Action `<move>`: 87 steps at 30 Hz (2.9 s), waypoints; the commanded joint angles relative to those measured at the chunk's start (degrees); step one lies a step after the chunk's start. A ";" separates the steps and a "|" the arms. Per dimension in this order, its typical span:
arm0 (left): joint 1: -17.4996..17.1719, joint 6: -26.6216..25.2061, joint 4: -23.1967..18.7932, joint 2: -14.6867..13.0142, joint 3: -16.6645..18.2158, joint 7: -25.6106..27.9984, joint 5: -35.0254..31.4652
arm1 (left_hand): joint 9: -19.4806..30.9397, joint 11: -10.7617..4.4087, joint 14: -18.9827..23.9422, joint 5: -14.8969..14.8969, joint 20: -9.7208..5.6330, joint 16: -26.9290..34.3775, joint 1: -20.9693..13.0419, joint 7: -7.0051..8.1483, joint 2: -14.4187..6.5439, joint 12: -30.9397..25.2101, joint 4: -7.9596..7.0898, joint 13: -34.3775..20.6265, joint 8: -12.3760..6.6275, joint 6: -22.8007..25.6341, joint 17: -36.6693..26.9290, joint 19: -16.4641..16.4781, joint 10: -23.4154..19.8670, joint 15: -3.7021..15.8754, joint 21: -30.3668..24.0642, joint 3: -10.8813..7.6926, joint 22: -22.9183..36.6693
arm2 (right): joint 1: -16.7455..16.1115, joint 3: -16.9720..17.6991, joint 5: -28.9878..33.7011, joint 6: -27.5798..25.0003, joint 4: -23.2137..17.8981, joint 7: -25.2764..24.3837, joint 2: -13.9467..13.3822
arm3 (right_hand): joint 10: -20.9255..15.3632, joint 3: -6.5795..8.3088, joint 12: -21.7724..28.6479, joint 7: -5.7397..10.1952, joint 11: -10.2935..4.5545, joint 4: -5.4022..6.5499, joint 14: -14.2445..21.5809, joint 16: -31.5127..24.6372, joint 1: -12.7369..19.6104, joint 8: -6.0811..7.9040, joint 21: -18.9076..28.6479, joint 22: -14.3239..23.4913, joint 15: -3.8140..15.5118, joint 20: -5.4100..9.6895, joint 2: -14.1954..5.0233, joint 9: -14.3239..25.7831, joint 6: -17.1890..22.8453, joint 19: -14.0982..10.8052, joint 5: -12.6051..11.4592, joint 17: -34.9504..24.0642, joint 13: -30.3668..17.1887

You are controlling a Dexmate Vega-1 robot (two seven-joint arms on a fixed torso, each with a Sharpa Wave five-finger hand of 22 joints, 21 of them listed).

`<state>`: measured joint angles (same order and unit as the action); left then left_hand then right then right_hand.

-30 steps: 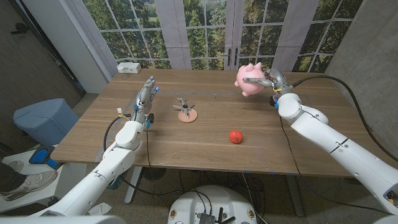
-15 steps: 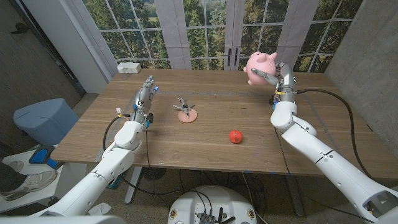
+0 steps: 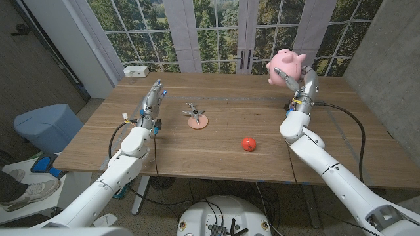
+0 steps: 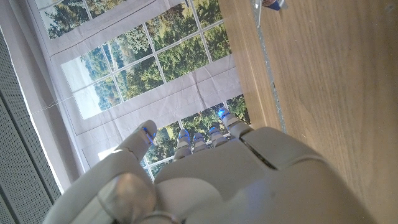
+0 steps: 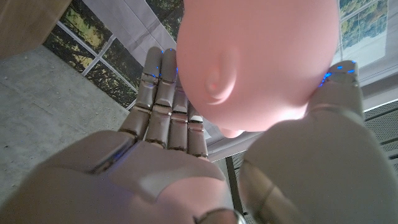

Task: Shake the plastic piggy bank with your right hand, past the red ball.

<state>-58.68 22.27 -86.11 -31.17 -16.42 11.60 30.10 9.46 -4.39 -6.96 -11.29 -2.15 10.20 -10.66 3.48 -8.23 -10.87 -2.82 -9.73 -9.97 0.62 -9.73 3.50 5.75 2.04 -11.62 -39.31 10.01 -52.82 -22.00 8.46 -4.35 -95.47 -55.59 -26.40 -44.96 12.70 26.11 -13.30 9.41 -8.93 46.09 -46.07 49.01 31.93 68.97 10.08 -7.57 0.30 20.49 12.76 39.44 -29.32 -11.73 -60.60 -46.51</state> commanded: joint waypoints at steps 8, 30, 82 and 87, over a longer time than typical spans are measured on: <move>0.13 -0.36 -0.24 0.05 -0.11 0.44 -0.38 | 0.33 -0.23 0.14 -0.13 -2.97 0.12 0.35 0.42 -2.59 -0.01 0.30 -0.29 -0.25 -0.10 -0.11 0.48 0.35 3.35 0.07 0.04 0.19 | -0.51 -0.09 -1.73 -5.37 -5.05 13.57 -6.15 | -17.27 11.62 0.00 17.86 -17.11 0.34 13.54 0.08 22.53 0.01 0.55 0.07 20.51 7.27 -22.40 0.61 19.47 3.00 -0.54 -9.32 -0.93; -0.25 -0.40 -0.54 -0.12 -0.06 0.48 -0.40 | 0.33 -0.15 0.19 -0.12 -2.93 0.12 0.31 0.36 -2.59 -0.04 0.42 -0.28 -0.27 -0.04 -0.10 0.51 0.27 3.37 0.06 0.06 0.19 | 5.14 -3.97 -9.42 -23.61 -15.13 38.55 -17.62 | -17.51 11.60 -0.64 18.13 -16.94 0.35 13.19 0.60 22.54 -0.01 0.67 0.05 20.55 7.52 -22.30 0.74 20.07 3.48 -0.68 -9.29 -1.06; 0.36 0.11 0.32 0.13 0.16 0.78 -0.86 | 0.33 -0.22 0.11 -0.10 -3.00 0.12 0.28 0.41 -2.67 0.00 0.54 -0.28 -0.24 -0.15 -0.13 0.50 0.37 3.35 0.08 0.12 0.19 | 0.81 -0.03 1.56 0.54 1.79 -3.08 2.36 | -18.04 11.59 -1.94 18.03 -16.90 0.45 13.59 1.28 22.55 -0.57 1.10 0.01 20.53 7.27 -22.42 1.22 19.76 3.56 -0.78 -9.27 -1.39; 0.40 -0.03 0.26 0.13 0.15 0.85 -0.84 | 0.33 -0.18 0.14 -0.10 -2.99 0.14 0.27 0.41 -2.66 -0.01 0.55 -0.28 -0.25 -0.13 -0.13 0.52 0.36 3.38 0.08 0.12 0.19 | 0.63 -0.22 1.28 0.14 0.81 0.33 0.51 | -17.95 11.59 -1.99 18.07 -16.97 0.45 13.56 1.35 22.55 -0.62 1.04 0.01 20.52 7.36 -22.41 1.24 19.77 3.81 -0.75 -9.27 -1.53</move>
<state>-58.61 22.41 -86.03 -31.17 -16.13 12.27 29.40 9.46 -4.39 -6.96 -11.29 -2.15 10.20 -10.66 3.48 -8.23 -10.87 -2.58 -9.73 -9.97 0.62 -9.73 3.50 5.75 2.04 -11.62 -39.06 10.01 -51.96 -22.49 9.56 -5.23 -94.98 -56.72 -25.65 -45.78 12.70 24.11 -13.49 9.40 -8.93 46.28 -44.54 49.01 31.04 69.84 10.08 -7.76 -0.29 20.49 12.80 40.44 -28.71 -12.34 -67.68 -47.75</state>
